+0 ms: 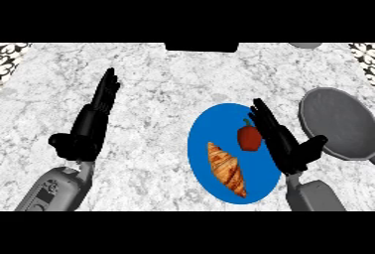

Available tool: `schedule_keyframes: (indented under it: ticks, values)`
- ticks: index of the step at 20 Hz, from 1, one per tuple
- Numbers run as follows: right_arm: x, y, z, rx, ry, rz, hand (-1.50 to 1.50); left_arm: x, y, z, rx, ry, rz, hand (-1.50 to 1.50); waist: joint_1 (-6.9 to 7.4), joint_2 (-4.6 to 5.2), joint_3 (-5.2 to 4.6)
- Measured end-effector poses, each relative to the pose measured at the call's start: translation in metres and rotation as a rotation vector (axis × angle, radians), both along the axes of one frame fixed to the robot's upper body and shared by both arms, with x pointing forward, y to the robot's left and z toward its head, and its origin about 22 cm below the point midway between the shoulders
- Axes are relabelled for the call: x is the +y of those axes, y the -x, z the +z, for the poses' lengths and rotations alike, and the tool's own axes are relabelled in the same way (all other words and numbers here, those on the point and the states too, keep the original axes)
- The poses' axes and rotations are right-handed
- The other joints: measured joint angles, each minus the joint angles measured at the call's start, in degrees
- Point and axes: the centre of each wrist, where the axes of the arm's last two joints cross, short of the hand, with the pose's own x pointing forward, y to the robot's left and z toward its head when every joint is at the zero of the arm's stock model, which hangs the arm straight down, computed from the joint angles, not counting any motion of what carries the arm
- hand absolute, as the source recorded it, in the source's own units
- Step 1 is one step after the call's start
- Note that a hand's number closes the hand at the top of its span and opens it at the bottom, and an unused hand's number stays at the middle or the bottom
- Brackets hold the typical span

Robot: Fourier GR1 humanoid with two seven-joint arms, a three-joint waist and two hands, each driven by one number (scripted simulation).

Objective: Pick the croissant from the plate and place it in the pan

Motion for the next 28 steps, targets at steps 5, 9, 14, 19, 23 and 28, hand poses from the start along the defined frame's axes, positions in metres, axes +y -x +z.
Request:
schedule_keyframes:
  ticks: [5,9,14,19,23,28]
  values:
    - [0.035,-0.021,0.049,-0.157,0.108,0.371,1.50,-0.005,0.007,-0.014,0.018,0.034,-0.039,0.00,1.64,-0.23,1.22]
    - [0.039,-0.040,0.102,-0.348,0.388,0.538,-1.50,-0.014,0.019,-0.027,0.061,0.069,-0.079,0.00,1.74,-0.73,1.41]
    - [0.006,-0.050,0.136,-0.451,0.552,0.706,-1.50,-0.001,0.033,-0.042,0.079,0.097,-0.081,0.00,0.47,-0.48,1.75]
    - [0.005,-0.061,0.174,-0.556,0.725,0.806,-1.50,0.000,0.037,-0.045,0.087,0.106,-0.089,0.00,0.20,-0.38,1.86]
    - [0.026,-0.060,0.189,-0.590,0.854,0.884,-1.50,0.000,0.043,-0.056,0.088,0.110,-0.089,0.00,0.06,-0.36,1.86]
    - [0.064,-0.056,0.198,-0.581,1.038,0.985,-1.50,-0.002,0.039,-0.055,0.085,0.103,-0.086,0.00,0.05,-0.38,1.86]
